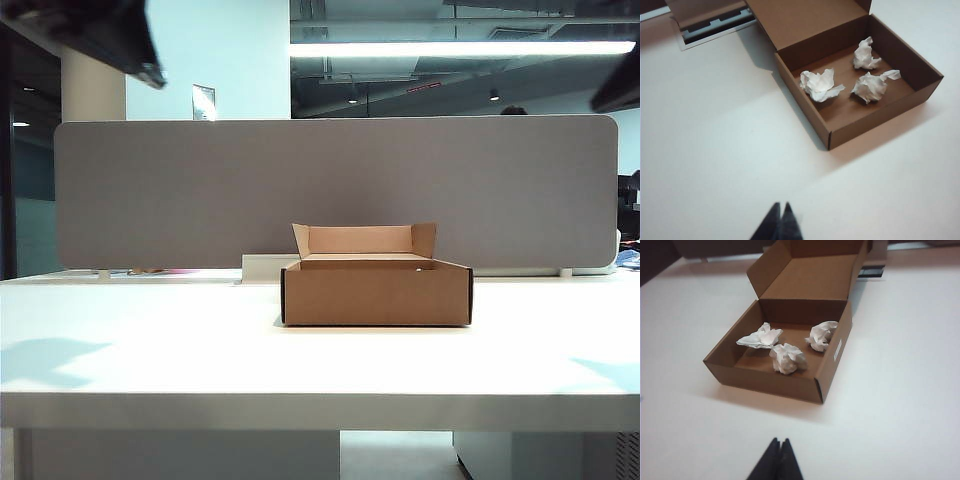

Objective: Pick up all the paper balls on the table and put them in the paper box.

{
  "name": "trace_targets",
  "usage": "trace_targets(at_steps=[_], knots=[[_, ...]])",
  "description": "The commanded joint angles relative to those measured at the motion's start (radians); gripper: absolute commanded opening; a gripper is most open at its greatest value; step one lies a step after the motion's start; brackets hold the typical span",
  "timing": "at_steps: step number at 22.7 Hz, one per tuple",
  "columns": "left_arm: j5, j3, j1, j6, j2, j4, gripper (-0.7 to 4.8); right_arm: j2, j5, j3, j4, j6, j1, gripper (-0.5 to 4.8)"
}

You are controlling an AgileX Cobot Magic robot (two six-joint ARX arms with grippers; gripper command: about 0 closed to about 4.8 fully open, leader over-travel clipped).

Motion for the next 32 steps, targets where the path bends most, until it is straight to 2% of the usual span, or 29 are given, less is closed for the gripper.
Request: trace_targets(at_steps=[1, 3, 6, 10, 14, 18, 28, 32], knots=[[0.008, -0.154, -0.002, -0.006, -0.138, 0.056, -0.06, -0.185, 0.048, -0.114, -0.049, 0.016, 0.002, -0.03], [0.008, -0.267, -0.002, -0.006, -0.251, 0.09, -0.06, -0.327, 0.069, -0.185, -0.094, 0.018, 0.002, -0.03], [0.008, -0.354, -0.002, -0.008, -0.352, 0.105, -0.06, -0.457, 0.105, -0.235, -0.126, 0.02, 0.002, -0.03], [0.013, -0.473, -0.002, -0.064, -0.506, 0.119, -0.06, -0.626, 0.143, -0.268, -0.186, 0.068, 0.002, -0.03], [0.016, -0.572, -0.002, -0.126, -0.628, 0.13, -0.06, -0.682, 0.167, -0.271, -0.278, 0.076, 0.003, -0.03], [0.015, -0.684, -0.002, -0.208, -0.741, 0.212, -0.06, -0.686, 0.176, -0.311, -0.277, 0.093, 0.003, -0.03], [-0.011, -0.883, -0.002, -0.203, -0.94, 0.319, -0.06, -0.697, 0.176, -0.447, -0.169, 0.069, 0.003, -0.02], [-0.03, -0.945, -0.002, -0.137, -0.986, 0.339, -0.06, -0.699, 0.177, -0.511, -0.085, 0.056, 0.003, -0.02]])
